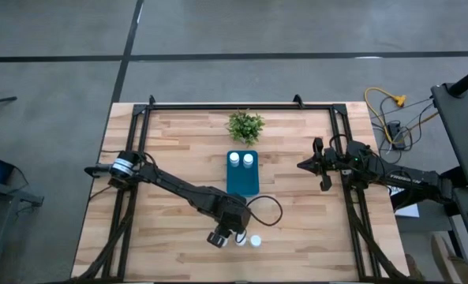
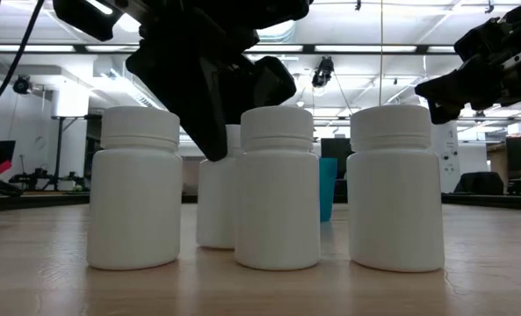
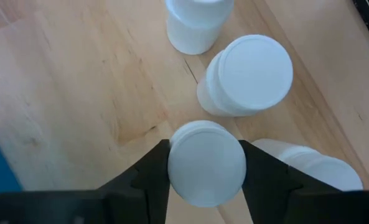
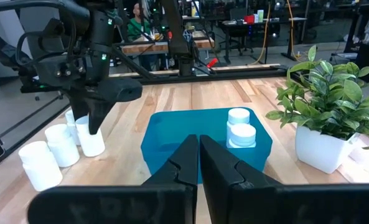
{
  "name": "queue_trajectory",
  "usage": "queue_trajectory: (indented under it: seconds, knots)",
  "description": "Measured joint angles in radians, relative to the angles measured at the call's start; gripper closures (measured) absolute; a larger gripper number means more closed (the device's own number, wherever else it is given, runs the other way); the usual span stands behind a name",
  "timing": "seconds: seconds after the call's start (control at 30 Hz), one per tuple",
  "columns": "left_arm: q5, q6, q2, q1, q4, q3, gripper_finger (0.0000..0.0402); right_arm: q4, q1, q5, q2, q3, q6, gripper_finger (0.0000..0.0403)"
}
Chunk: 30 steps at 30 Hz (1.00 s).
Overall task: Pick and place pill bottles into a basket
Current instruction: Put the white pill bottle into the blue bin
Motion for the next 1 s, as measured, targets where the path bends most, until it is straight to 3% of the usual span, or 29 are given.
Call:
queue_trajectory:
  seconds: [0.43,0.7,1.0]
  knots:
    - [-0.019,0.026,-0.059,0.002,-0.098,0.066,0.0258,-0.003,0.000,0.000,0.000,0.000,0.007,0.0394]
    - [-0.265,0.123,-0.192,0.017,-0.133,0.077,0.0258,-0.006,0.000,0.000,0.000,0.000,0.015,0.0394]
    - [-0.321,0.159,-0.243,0.146,-0.176,0.075,0.0258,-0.030,0.000,0.000,0.001,0.000,0.024,0.0394]
